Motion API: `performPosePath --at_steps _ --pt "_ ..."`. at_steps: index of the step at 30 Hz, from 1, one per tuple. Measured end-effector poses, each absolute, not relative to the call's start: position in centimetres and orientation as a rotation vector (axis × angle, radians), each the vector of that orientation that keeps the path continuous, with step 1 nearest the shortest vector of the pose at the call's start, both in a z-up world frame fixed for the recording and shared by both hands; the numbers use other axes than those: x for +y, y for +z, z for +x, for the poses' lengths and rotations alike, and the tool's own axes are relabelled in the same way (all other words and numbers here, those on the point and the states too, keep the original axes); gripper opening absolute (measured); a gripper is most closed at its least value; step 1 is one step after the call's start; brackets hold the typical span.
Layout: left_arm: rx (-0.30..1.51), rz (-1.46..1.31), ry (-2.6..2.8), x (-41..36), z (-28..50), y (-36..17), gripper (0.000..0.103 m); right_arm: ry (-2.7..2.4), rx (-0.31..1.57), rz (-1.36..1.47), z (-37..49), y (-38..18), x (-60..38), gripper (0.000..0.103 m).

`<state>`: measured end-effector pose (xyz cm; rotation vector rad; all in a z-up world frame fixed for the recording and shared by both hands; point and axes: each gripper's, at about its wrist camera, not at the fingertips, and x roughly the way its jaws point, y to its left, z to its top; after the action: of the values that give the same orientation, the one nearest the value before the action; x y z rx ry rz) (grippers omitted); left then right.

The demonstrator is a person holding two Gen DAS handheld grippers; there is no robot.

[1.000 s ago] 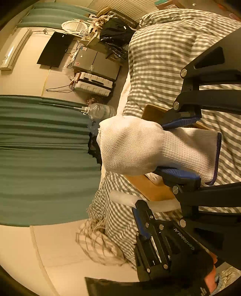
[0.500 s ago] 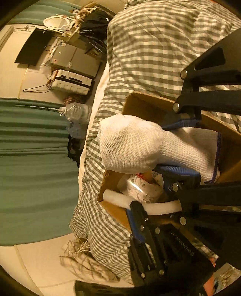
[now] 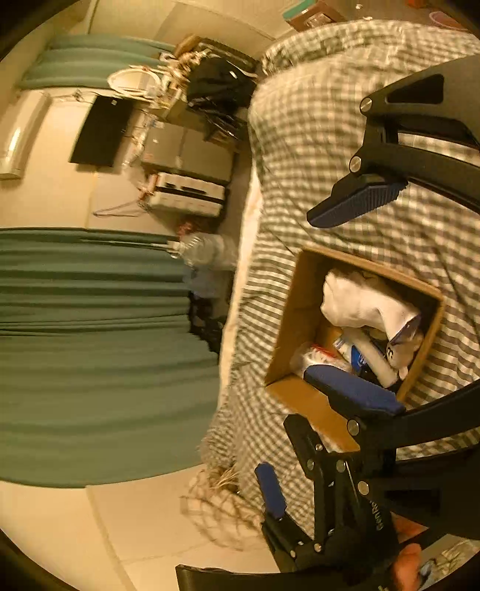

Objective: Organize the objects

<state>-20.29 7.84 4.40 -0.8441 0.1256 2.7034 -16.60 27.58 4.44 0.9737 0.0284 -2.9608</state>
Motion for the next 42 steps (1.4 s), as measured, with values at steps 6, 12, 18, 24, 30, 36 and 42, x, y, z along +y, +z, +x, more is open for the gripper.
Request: performPosePath --at_steps 6,12,18,24,30,36,42 --pt "0.124 -0.694 2.761 6.6 -15.2 9.9 0.099 -3.062 0.033 0.826 -10.5 10.1 27.7 0.091" --pt "0.098 -0.530 2.825 5.2 -10.0 12.4 0.103 -3.138 0.041 0.684 -4.9 13.2 26.9 0.099" --pt "0.051 -0.434 2.889 3.7 -6.4 10.6 0.103 -3.203 0.011 0.549 -0.3 12.2 26.4 0.103" --pt "-0.053 -0.462 3.001 2.3 -5.1 4.6 0.103 -3.224 0.005 0.428 1.5 5.3 26.1 0.103" --pt "0.076 -0.477 3.025 3.3 -5.8 -0.2 0.103 -3.214 -0.015 0.637 -1.8 -0.5 26.7 0.103" --pt "0.067 -0.513 2.991 3.5 -6.0 -1.2 0.103 -3.237 -0.002 0.673 -2.4 -1.1 26.9 0.103" --pt "0.073 -0.522 2.986 3.7 -5.7 -1.2 0.103 -3.246 0.017 0.665 -2.4 -0.8 26.7 0.103"
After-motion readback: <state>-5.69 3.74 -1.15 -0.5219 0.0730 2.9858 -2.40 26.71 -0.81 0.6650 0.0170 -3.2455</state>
